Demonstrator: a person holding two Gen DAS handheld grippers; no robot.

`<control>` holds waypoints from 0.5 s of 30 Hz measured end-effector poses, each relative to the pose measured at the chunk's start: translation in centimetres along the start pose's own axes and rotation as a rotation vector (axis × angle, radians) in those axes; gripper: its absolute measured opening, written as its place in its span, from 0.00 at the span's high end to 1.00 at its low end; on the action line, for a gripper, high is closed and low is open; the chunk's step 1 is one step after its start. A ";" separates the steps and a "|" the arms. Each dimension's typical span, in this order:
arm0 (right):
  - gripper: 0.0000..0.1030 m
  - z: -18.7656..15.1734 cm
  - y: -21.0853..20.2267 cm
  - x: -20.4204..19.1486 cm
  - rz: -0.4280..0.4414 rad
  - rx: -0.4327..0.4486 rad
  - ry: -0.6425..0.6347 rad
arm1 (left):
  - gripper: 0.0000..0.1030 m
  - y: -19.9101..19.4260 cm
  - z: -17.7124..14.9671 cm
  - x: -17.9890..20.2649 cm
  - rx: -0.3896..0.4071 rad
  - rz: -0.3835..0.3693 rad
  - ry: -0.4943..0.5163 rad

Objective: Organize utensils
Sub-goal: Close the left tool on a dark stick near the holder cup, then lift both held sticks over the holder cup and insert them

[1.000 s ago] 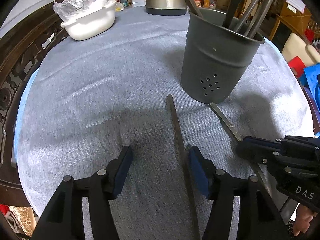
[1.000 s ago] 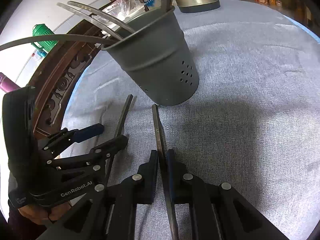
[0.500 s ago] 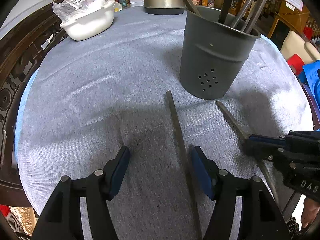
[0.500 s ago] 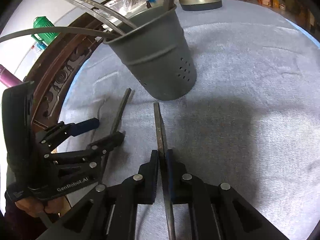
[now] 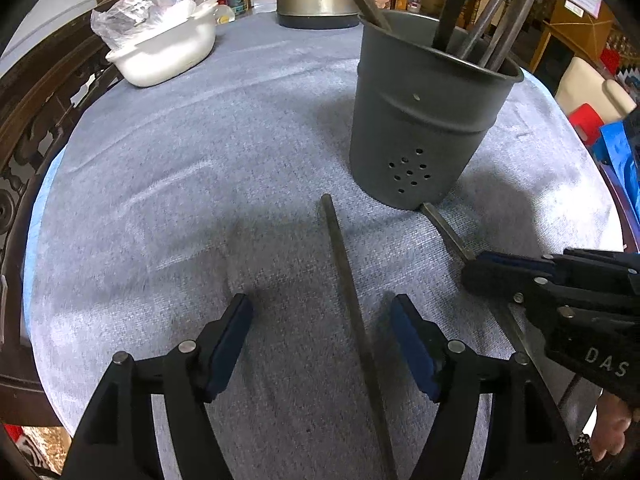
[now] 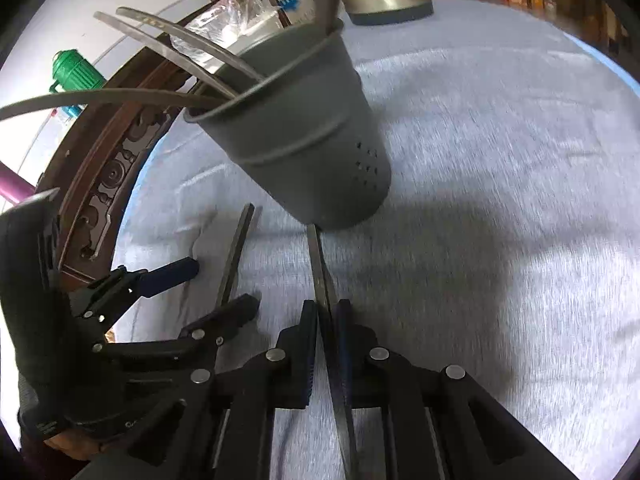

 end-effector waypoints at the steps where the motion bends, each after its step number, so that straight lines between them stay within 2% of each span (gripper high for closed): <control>1: 0.89 0.0 0.1 -0.1 -0.006 0.001 -0.007 | 0.29 0.0 0.0 0.0 0.006 -0.002 0.006; 2: 0.89 0.0 0.1 -0.2 -0.010 0.000 -0.015 | 0.31 0.0 0.0 0.0 0.012 -0.006 0.014; 4: 0.90 -0.1 0.0 -0.3 -0.011 0.001 -0.024 | 0.42 0.0 0.3 0.0 0.029 -0.015 0.026; 6: 0.91 -0.2 -0.1 -0.3 -0.007 -0.004 -0.021 | 0.65 -0.3 0.4 0.0 0.042 -0.026 0.038; 7: 0.92 -0.3 -0.2 -0.2 -0.003 -0.006 -0.017 | 0.69 -0.3 0.5 -0.2 0.044 -0.033 0.039; 9: 0.93 -0.7 -0.6 0.0 0.000 -0.008 -0.014 | 0.88 -0.4 0.6 -0.7 0.041 -0.049 0.025; 12: 0.93 -1.2 -1.2 0.7 0.016 -0.006 0.024 | 0.94 -0.5 0.6 -1.7 0.027 -0.085 -0.016; 15: 0.93 -1.5 -2.4 2.3 0.022 0.017 0.084 | 0.94 -0.9 0.4 -2.7 0.011 -0.126 -0.063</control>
Point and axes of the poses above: each gripper's, at about its wrist camera, not at the fingertips, and y roughly the way its jaws point, x to its right, z to its top, the point moved 5 cm from there along y, roughly the way its jaws point, and after that the axes turned 13 degrees about -y, right-handed, at the moved point
